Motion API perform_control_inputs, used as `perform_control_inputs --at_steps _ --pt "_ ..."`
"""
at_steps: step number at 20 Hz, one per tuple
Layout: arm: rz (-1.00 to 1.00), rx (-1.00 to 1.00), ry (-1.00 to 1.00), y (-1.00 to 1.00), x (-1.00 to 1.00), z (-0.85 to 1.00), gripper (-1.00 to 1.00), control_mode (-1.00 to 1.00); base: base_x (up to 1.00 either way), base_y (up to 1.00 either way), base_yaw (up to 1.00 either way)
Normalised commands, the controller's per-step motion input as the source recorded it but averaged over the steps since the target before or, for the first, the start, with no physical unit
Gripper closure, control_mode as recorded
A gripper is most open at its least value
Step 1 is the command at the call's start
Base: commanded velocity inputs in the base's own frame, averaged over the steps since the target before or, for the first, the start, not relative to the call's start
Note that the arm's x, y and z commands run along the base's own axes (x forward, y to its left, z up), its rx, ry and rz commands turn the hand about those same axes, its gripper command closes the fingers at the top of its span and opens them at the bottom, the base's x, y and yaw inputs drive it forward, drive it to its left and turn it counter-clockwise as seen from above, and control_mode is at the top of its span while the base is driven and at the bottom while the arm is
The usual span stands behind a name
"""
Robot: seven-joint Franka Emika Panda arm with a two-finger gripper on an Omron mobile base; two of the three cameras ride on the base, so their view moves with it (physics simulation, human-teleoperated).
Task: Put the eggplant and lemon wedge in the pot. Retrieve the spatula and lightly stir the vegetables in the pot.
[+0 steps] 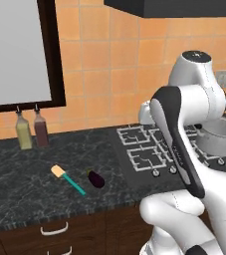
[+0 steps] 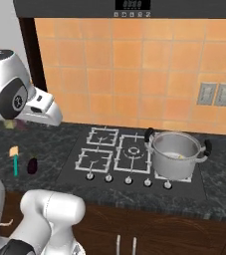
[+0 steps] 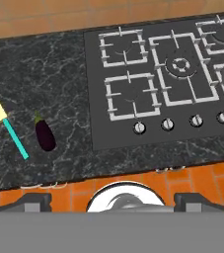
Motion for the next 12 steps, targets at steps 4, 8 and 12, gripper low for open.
perform_control_inputs --at_steps 4,8,12 --pt "0.03 -0.01 0.15 0.47 0.30 -0.28 -1.00 -1.00 0.00 0.00 0.00" --pt "0.12 0.00 0.16 0.13 0.41 -0.87 -1.00 -1.00 0.00 0.00 0.00" --pt "0.14 0.00 0.18 0.39 0.27 -0.93 -1.00 -1.00 0.00 0.00 0.00"
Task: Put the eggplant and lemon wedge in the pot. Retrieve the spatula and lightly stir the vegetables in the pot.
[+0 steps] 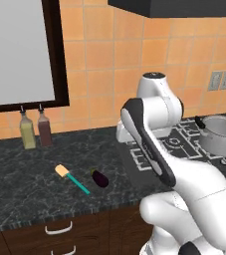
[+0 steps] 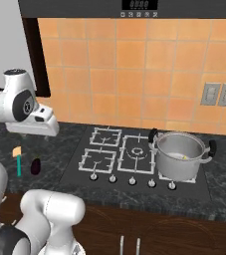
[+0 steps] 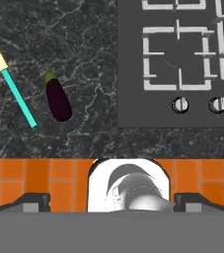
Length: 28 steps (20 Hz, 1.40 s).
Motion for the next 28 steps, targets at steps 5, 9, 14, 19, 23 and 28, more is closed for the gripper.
perform_control_inputs --at_steps 5,9,14,19,23,28 --pt "0.10 0.00 0.07 0.55 0.02 -0.77 -1.00 -1.00 0.00 0.00 0.00" --pt "0.07 0.00 0.04 0.62 0.28 -0.63 -1.00 -1.00 0.00 0.00 0.00" --pt "0.09 0.00 0.02 0.48 0.44 -0.63 -1.00 -1.00 0.00 0.00 0.00" --pt "0.10 -0.01 0.02 0.35 0.46 -0.66 -1.00 -1.00 0.00 0.00 0.00" --pt "0.04 -0.07 0.00 0.05 0.34 -0.59 -1.00 -1.00 0.00 0.00 0.00" --pt "0.04 -0.04 0.00 0.00 0.34 -0.52 -1.00 -1.00 0.00 0.00 0.00"
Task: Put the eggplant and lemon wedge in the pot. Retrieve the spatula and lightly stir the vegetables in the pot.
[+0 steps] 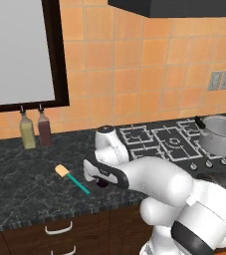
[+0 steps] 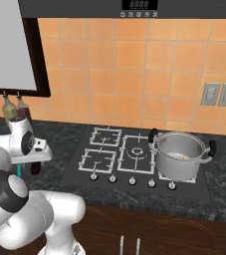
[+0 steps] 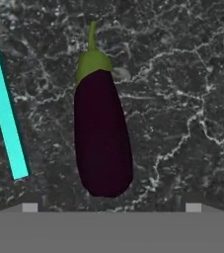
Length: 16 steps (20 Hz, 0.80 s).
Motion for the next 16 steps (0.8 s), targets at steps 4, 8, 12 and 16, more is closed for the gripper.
perform_control_inputs --at_steps 4,8,12,16 --pt "0.04 0.00 0.00 0.00 0.26 -0.38 -1.00 -1.00 0.00 0.00 0.00" --pt "0.03 0.00 0.02 0.00 0.09 -0.38 -1.00 -1.00 0.00 0.00 0.00" --pt "0.00 0.00 0.01 0.02 0.00 -0.27 1.00 -1.00 0.00 0.00 0.00" --pt "0.00 0.00 0.00 -0.05 0.00 0.04 1.00 -1.00 0.00 0.00 0.00"
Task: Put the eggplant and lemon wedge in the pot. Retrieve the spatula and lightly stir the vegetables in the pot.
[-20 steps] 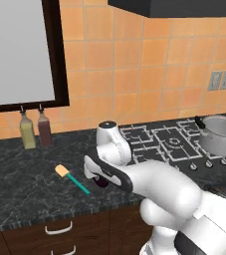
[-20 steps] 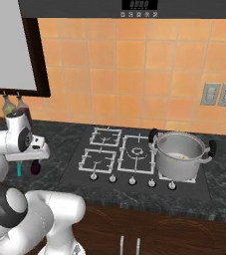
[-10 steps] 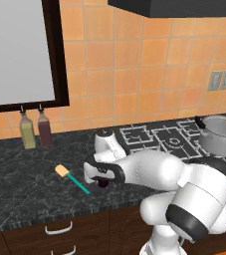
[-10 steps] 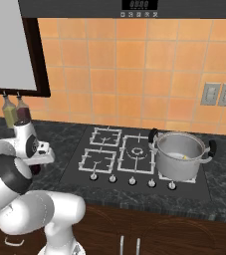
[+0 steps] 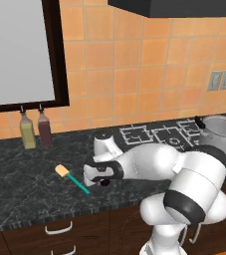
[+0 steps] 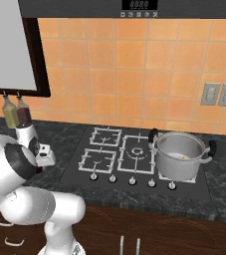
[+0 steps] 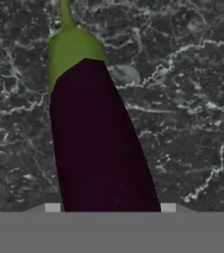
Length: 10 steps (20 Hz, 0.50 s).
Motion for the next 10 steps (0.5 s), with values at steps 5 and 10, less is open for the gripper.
perform_control_inputs --at_steps 5,10 --pt "-0.01 0.05 -0.04 -0.32 -0.20 0.75 1.00 -1.00 0.00 0.00 0.00" --pt "-0.04 0.10 -0.05 -0.32 -0.49 1.00 1.00 -1.00 0.00 0.00 0.00"
